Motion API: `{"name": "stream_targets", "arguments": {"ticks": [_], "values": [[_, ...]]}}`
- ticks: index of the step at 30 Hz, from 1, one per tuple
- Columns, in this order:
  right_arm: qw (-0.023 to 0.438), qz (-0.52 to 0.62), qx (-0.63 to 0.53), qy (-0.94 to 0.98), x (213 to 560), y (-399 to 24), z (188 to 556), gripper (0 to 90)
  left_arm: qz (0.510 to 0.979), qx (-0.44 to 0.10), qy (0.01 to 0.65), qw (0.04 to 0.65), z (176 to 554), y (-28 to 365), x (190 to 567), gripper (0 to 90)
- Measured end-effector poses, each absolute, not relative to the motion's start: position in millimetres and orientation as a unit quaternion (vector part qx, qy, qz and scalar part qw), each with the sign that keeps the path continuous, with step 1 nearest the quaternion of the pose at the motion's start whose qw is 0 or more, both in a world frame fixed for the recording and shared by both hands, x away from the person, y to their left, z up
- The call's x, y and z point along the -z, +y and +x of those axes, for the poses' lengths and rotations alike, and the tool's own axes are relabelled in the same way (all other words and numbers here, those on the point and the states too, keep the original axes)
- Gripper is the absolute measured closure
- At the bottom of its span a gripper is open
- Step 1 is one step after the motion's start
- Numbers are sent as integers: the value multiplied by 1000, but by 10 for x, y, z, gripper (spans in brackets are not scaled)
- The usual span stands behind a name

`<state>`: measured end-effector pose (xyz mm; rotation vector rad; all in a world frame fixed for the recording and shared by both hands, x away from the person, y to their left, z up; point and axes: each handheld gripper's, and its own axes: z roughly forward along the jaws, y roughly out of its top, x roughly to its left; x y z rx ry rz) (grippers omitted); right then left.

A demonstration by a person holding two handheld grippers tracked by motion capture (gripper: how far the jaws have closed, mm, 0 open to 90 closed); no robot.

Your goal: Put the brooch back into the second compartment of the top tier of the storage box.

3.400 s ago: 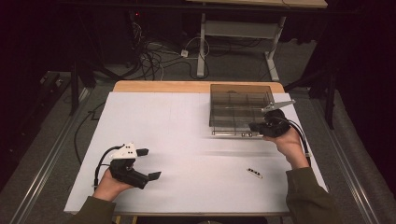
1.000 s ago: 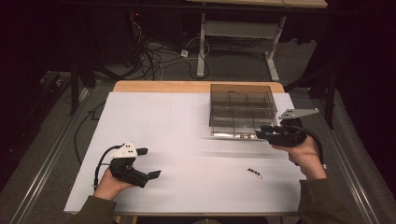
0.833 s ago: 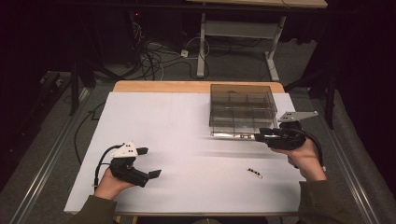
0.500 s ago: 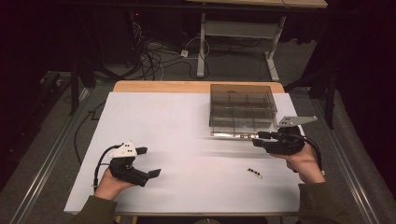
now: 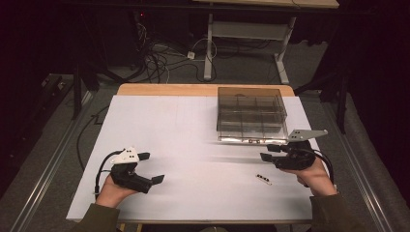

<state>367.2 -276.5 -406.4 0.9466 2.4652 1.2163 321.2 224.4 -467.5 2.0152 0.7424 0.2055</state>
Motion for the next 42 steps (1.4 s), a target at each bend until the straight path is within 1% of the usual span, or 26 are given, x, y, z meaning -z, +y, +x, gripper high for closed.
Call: {"name": "stream_targets", "arguments": {"ticks": [13, 18, 26, 36, 42], "values": [[107, 325, -413, 844, 4284, -2867, 3524, 514, 825, -78, 299, 473, 3219, 2234, 4691, 0], [108, 329, -406, 846, 4374, -2904, 3467, 528, 825, -76, 298, 475, 3223, 2234, 4695, 0], [104, 330, -395, 851, 4490, -2907, 3412, 600, 825, -74, 296, 475, 3220, 2233, 4698, 0], [94, 325, -378, 862, 4617, -2869, 3412, 737, 826, -73, 295, 475, 3220, 2230, 4699, 0], [91, 326, -368, 866, 4655, -2867, 3423, 773, 827, -72, 294, 474, 3224, 2228, 4703, 0]]}}
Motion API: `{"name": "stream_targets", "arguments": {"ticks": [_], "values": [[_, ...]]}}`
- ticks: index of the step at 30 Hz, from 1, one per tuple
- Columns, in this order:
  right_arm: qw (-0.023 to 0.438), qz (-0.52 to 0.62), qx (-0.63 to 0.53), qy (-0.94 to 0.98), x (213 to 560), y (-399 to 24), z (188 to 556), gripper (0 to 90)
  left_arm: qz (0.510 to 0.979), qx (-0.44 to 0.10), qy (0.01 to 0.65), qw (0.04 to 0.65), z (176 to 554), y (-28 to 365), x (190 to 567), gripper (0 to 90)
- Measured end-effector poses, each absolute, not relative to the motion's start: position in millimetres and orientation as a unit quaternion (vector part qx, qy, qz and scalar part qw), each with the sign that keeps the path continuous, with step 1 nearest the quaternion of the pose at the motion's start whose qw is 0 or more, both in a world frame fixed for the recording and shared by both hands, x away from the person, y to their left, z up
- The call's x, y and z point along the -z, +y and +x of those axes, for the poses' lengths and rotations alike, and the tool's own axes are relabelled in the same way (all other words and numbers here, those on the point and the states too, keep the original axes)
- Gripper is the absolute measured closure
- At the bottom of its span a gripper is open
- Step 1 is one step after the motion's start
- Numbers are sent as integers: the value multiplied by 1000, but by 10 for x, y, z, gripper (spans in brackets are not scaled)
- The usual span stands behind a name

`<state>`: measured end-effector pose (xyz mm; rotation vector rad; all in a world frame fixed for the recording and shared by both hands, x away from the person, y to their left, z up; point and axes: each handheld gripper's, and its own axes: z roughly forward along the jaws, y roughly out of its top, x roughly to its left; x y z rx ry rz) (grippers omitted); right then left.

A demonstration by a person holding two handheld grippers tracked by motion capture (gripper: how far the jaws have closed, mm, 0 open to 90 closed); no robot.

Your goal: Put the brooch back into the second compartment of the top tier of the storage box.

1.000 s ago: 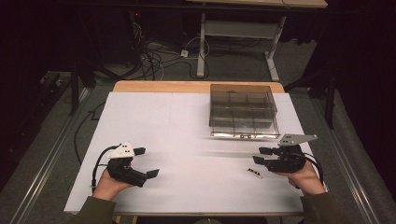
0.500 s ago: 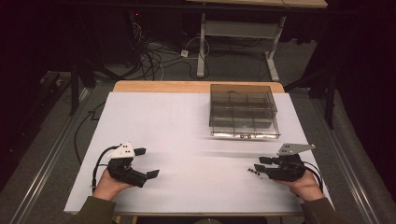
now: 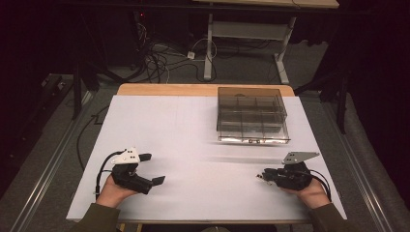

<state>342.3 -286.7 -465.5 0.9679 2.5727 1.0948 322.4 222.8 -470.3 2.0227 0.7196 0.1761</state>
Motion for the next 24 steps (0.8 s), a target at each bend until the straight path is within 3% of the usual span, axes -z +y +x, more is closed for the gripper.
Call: {"name": "stream_targets", "arguments": {"ticks": [24], "values": [[107, 304, -337, 884, 4742, -2813, 3421, 828, 827, -72, 294, 473, 3224, 2227, 4704, 0]]}}
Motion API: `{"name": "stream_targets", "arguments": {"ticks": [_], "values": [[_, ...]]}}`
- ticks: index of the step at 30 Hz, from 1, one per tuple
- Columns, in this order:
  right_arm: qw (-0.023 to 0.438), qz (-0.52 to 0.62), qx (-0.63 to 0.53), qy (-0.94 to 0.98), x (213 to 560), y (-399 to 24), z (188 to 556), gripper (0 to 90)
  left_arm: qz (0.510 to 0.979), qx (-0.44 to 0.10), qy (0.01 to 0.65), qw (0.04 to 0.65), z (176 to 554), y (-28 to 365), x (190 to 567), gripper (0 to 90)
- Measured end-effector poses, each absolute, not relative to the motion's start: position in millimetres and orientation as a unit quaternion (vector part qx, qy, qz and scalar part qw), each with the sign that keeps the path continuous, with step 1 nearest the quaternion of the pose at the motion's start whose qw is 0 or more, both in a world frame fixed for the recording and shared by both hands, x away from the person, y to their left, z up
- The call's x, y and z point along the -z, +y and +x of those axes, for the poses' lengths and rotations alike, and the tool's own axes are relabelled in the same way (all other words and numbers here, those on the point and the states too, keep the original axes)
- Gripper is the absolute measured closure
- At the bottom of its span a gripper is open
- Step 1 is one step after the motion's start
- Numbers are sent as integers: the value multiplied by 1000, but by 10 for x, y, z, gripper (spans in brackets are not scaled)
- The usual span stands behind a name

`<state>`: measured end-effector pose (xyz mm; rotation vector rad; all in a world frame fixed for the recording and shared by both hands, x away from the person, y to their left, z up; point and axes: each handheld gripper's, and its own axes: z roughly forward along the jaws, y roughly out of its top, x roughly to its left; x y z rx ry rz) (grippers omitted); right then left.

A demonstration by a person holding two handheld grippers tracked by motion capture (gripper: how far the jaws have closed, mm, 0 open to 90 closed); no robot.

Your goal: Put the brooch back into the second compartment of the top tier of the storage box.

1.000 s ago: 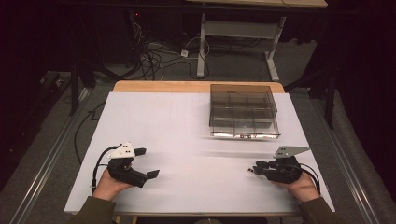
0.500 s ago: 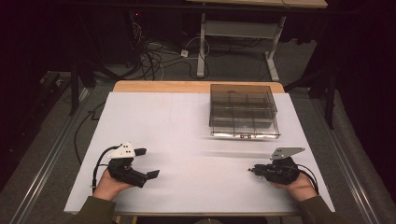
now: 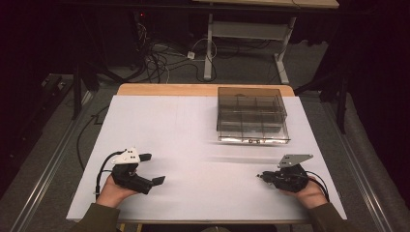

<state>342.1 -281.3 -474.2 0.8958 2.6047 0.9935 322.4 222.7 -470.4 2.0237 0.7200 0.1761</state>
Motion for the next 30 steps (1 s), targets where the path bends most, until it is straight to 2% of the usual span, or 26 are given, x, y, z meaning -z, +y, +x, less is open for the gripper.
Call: {"name": "stream_targets", "arguments": {"ticks": [30], "values": [[109, 311, -346, 879, 4640, -2861, 3426, 853, 828, -72, 294, 472, 3225, 2225, 4705, 0]]}}
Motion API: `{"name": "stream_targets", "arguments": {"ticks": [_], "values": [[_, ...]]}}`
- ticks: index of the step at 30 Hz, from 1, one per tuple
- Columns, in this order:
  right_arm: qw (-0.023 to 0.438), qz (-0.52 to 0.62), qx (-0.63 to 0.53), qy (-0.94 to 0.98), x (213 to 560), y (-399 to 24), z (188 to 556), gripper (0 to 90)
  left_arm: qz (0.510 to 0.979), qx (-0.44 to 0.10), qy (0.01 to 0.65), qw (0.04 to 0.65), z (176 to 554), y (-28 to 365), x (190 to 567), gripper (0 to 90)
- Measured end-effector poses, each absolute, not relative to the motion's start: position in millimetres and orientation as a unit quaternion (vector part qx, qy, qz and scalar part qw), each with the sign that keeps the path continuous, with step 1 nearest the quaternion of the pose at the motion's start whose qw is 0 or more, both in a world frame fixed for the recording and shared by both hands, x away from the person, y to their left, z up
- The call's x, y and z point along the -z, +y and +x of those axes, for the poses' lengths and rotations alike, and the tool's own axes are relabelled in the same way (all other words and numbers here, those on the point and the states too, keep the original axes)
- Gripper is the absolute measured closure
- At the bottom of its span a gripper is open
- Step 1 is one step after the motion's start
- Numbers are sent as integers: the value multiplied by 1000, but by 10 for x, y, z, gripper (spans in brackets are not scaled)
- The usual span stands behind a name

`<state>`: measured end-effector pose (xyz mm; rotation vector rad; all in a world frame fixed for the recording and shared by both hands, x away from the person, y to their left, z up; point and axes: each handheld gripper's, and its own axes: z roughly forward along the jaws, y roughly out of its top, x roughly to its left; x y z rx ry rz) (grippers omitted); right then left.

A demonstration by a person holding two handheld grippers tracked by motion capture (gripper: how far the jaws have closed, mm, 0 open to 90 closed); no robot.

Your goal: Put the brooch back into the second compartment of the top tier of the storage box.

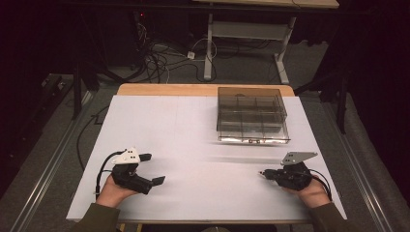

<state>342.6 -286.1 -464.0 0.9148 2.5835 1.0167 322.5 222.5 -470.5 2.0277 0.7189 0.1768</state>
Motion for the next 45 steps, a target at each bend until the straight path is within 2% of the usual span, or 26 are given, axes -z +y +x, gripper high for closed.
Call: {"name": "stream_targets", "arguments": {"ticks": [26, 45], "values": [[102, 316, -385, 861, 4315, -2965, 3470, 854, 830, -71, 292, 471, 3228, 2217, 4711, 0], [115, 307, -397, 857, 4088, -2958, 3562, 853, 831, -71, 291, 469, 3237, 2206, 4726, 0]]}}
